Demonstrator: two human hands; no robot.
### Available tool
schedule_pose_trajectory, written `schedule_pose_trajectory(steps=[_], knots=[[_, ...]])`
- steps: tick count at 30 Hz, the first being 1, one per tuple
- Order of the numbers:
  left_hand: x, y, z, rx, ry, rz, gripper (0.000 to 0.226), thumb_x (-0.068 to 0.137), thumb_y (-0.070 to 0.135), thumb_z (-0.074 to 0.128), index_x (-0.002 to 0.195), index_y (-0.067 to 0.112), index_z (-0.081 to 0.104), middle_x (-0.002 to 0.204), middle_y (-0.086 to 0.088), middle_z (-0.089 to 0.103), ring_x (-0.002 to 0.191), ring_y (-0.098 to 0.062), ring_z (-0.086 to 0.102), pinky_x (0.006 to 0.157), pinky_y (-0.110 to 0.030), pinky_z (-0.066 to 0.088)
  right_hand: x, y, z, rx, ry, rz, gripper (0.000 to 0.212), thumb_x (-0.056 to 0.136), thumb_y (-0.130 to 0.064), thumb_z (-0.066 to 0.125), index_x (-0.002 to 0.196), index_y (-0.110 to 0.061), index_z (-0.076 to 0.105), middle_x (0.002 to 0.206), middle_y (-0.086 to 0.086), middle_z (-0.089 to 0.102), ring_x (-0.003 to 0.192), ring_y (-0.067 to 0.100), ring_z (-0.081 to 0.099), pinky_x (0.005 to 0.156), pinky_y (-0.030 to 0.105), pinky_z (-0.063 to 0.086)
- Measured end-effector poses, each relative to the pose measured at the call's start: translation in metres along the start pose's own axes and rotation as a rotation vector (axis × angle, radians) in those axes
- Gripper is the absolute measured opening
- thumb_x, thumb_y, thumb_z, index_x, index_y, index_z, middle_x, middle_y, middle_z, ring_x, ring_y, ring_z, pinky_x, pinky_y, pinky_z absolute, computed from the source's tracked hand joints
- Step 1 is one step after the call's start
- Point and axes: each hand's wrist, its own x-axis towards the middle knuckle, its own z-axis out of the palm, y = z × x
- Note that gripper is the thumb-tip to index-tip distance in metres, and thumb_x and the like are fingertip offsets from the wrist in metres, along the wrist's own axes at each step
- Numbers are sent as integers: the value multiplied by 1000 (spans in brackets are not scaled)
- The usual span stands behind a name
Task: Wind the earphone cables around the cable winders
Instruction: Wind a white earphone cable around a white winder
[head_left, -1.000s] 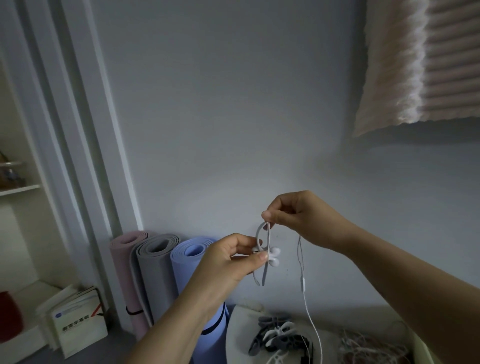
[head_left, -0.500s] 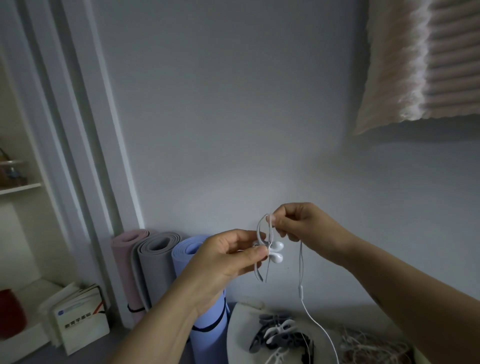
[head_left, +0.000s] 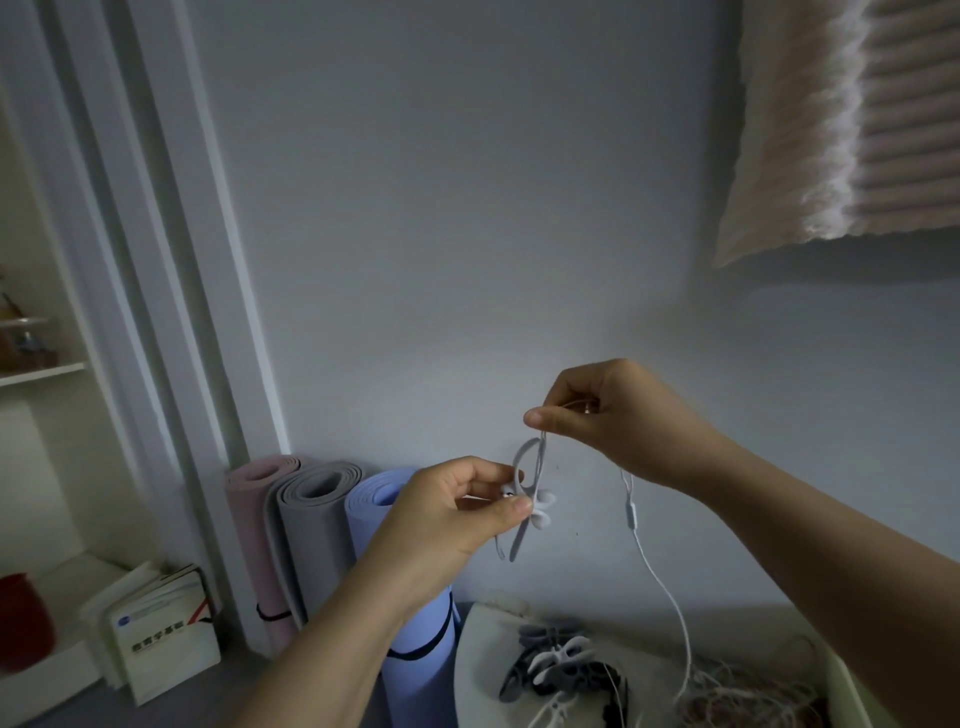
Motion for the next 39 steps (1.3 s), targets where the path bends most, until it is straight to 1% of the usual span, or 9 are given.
schedule_pose_trajectory(steps=[4,7,13,17,22,26,30,35,39], knots=[[-3,2,0,-5,-21,-2,19,83,10,72,102,9,69,79,6,74,71,2,68,65,-7,46,2,1,0,11,-27,22,23,83,-36,67,68,-20,63,44,-22,50,44,-1,45,47,10,34],[-5,3,0,9,-26,-4,18,84,9,71,102,8,68,71,11,72,68,5,66,63,-5,44,0,2,3,10,-25,2,26,83,-38,66,67,-19,62,45,-12,49,44,2,42,47,12,34],[-5,2,1,22,-18,-5,19,82,13,73,101,12,70,84,5,72,73,3,66,67,-8,46,0,1,4,-9,-26,-29,33,85,-39,64,70,-10,64,48,-7,42,44,4,39,46,14,33],[-8,4,1,-40,-51,20,18,84,11,71,101,11,68,88,4,76,86,-5,70,72,-11,48,2,10,3,82,-24,65,31,86,-42,61,65,-19,63,45,-11,42,43,5,36,45,12,29],[-12,14,4,-146,-155,63,18,82,7,68,100,11,68,87,4,76,86,-7,71,75,-14,50,-4,20,16,249,-113,190,33,88,-39,61,60,-22,61,57,4,40,54,15,33,53,25,30],[-10,15,1,-348,-190,29,33,73,12,66,105,7,68,101,-10,75,96,-24,71,84,-28,56,-11,24,31,354,-176,261,33,93,-29,56,64,-14,60,58,3,42,53,11,33,51,18,31],[-10,12,-2,-552,-212,-50,31,76,5,59,105,1,68,105,-14,73,94,-22,72,77,-24,57,-15,25,39,439,-98,301,31,90,-30,59,62,-16,60,51,-3,42,46,6,30,44,11,29],[-1,6,-1,-679,-85,-119,28,81,10,59,107,6,70,107,-14,73,97,-17,71,76,-21,57,-27,30,66,347,30,283,31,92,-31,56,65,-18,61,49,-7,34,40,4,26,42,12,23],[5,-2,2,-658,37,-154,21,94,7,52,105,10,70,102,-8,75,93,-11,71,72,-17,56,-40,34,84,157,6,120,29,98,-22,49,81,-5,66,48,-8,38,46,3,40,48,15,29]])
